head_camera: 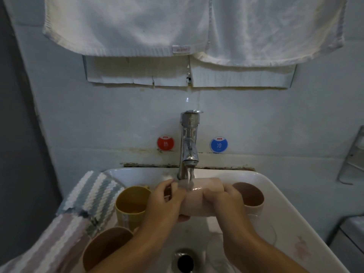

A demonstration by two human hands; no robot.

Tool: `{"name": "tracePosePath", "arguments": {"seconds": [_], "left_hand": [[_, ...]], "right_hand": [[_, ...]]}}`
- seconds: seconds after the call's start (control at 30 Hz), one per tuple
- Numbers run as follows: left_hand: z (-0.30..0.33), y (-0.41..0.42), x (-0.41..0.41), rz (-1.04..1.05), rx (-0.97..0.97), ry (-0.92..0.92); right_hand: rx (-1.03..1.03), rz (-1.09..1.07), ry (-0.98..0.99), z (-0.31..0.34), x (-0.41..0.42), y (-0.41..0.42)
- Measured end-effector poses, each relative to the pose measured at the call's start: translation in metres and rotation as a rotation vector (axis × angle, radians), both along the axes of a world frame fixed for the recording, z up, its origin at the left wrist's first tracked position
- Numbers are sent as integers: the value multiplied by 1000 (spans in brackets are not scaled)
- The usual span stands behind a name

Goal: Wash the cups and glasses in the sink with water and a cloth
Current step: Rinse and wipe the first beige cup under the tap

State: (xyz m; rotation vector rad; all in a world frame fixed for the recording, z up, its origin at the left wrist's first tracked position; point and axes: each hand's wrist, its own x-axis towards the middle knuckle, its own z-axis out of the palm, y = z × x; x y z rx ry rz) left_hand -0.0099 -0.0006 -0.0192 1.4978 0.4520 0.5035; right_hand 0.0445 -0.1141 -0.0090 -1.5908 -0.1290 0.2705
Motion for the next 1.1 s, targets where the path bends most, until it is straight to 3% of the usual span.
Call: {"name": "tracePosePath", "arguments": {"seconds": [0.5, 1.1], "left_hand": [[1, 0, -3, 26, 143, 11], [0, -3, -4, 54, 113, 48]], "right_hand": [[29, 63, -64, 2, -9, 1], [40, 26, -61, 1, -8, 4]]}}
